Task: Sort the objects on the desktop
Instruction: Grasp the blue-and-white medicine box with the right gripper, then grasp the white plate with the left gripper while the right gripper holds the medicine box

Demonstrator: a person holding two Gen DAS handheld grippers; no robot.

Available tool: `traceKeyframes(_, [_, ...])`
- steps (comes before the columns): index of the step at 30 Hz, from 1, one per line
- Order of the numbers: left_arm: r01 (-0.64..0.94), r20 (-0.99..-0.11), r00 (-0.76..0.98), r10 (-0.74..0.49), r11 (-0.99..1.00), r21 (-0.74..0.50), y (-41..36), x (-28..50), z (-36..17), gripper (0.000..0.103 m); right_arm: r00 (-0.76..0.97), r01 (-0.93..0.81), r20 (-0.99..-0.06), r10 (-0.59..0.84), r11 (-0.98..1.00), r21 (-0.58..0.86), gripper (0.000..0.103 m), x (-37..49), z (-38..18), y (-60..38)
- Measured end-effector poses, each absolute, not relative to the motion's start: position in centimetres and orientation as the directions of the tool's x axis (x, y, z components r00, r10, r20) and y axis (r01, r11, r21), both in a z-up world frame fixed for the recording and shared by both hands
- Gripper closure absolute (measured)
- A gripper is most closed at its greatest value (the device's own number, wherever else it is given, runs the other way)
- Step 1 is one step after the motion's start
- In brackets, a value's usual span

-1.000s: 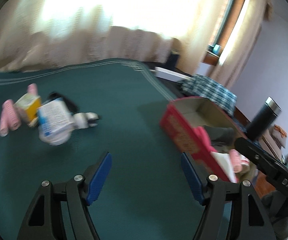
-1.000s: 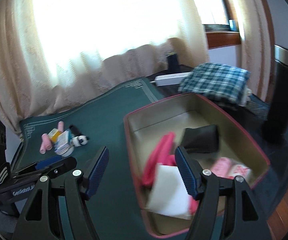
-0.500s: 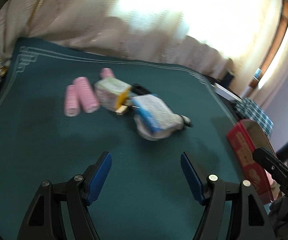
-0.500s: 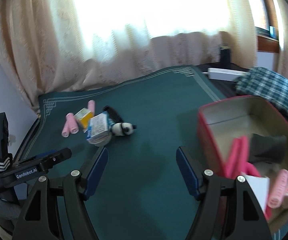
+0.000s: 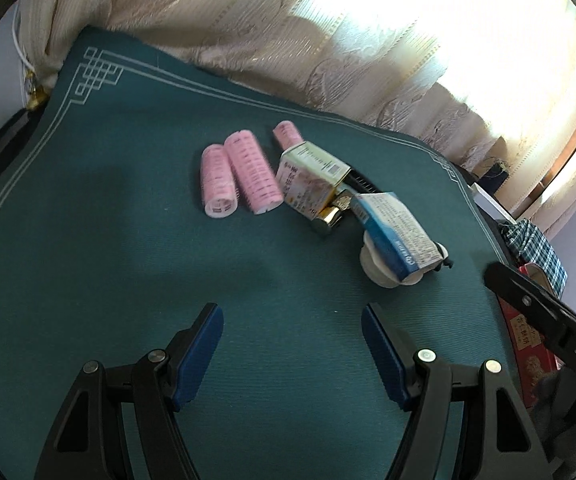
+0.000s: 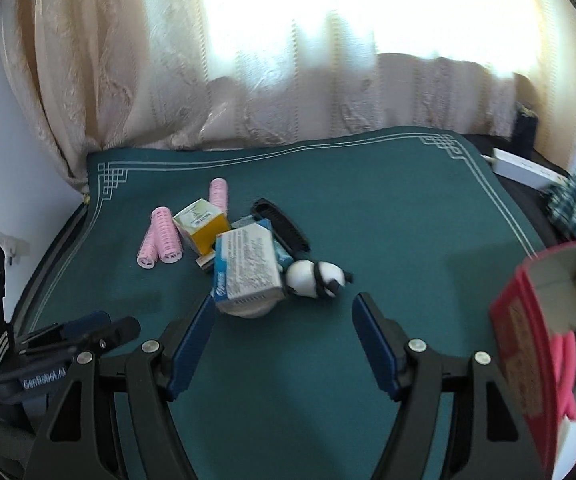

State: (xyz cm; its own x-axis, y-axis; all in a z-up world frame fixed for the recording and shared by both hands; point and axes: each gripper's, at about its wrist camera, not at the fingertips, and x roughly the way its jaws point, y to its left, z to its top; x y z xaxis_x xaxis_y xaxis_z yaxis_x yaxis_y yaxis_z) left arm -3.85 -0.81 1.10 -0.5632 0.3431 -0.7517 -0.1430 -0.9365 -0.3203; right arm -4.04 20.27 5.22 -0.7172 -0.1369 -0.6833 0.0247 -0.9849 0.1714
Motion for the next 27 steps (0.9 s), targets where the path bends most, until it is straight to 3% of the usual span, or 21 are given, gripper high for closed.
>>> traceKeyframes(18, [-0.108,-0.771,-0.545,0.329,-0.94,-0.325,-1.5,-4.4,-0.6,0.03,-0.658,0.095,-0.745,-0.107,-0.994,0.058,0.025,-11.5,1.5,16.0])
traceKeyframes(21, [-0.109,-0.77,-0.547,0.329,-0.94,-0.324,-1.4,-4.4,-0.6,0.029,-0.645,0.107,-0.754,-0.123,-0.992,0.07,0.044,-11.4,1.2,16.1])
traceKeyframes(27, [-0.122,-0.767,-0.555,0.323,-0.943,-0.308,-1.0,-4.5,-0.7,0.026,-0.684,0.067,-0.717,-0.137,-0.99,0.125,0.044,-9.1,2.2,18.4])
